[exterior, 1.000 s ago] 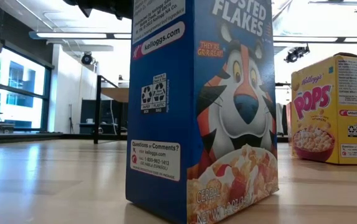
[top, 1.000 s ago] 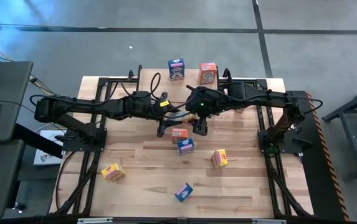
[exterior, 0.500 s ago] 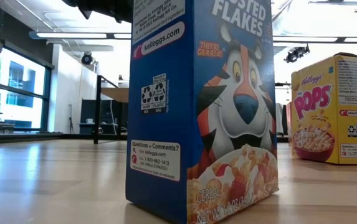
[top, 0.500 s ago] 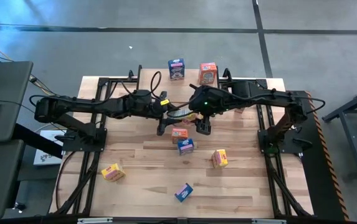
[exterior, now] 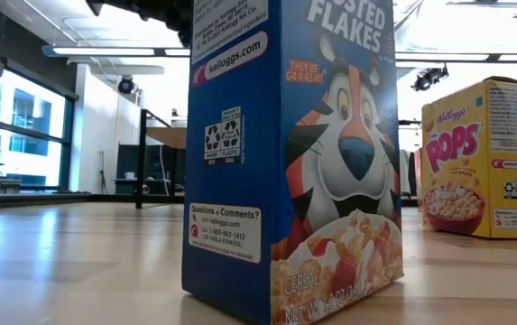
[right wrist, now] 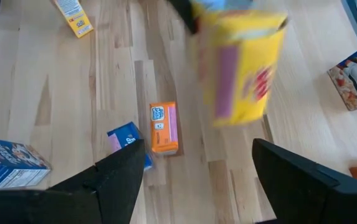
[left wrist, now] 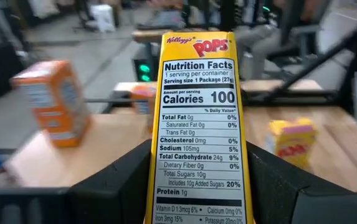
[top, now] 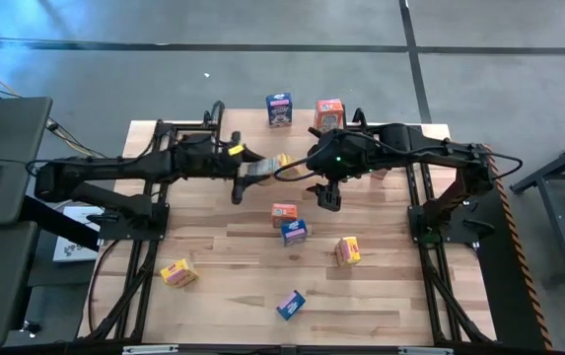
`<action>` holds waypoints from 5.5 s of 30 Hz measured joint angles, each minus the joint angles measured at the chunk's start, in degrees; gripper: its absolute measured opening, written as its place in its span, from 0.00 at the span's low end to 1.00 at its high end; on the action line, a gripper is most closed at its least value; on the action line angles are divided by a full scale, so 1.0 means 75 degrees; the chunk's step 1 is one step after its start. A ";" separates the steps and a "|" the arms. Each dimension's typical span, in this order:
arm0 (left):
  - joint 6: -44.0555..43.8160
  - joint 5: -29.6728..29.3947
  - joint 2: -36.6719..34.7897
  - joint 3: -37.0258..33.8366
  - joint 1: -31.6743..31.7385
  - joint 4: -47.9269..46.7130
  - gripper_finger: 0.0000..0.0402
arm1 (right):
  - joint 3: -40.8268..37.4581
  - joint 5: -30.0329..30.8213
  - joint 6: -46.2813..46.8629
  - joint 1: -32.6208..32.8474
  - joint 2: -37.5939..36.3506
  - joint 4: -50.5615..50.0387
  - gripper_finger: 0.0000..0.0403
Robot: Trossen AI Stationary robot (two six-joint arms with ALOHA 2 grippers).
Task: Stack cereal on shelf
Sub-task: Put the bottom right yellow cereal box on the shelf
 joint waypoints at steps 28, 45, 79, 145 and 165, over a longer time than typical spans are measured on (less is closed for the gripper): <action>-0.0852 -0.0932 -0.0685 -0.4246 0.1952 0.6477 0.50 | 0.0000 0.0000 -0.0214 0.0000 0.0000 0.0096 0.72; -0.1435 -0.0114 -0.0182 -0.4270 0.2037 0.6642 0.42 | 0.0000 0.0002 -0.0318 0.0000 0.0003 0.0206 0.72; -0.0404 0.0536 -0.0186 -0.4267 0.0272 0.8311 0.42 | -0.0082 0.0004 -0.1943 -0.0431 0.0415 0.2918 0.72; -0.0603 0.0938 -0.0188 -0.4259 0.0245 0.8331 0.54 | -0.0087 -0.1067 -0.1652 -0.0813 0.1192 0.3240 0.36; -0.2142 0.0934 -0.0188 -0.4259 0.0466 0.7452 0.75 | -0.0087 -0.1072 -0.1386 -0.0813 0.1180 0.2416 0.36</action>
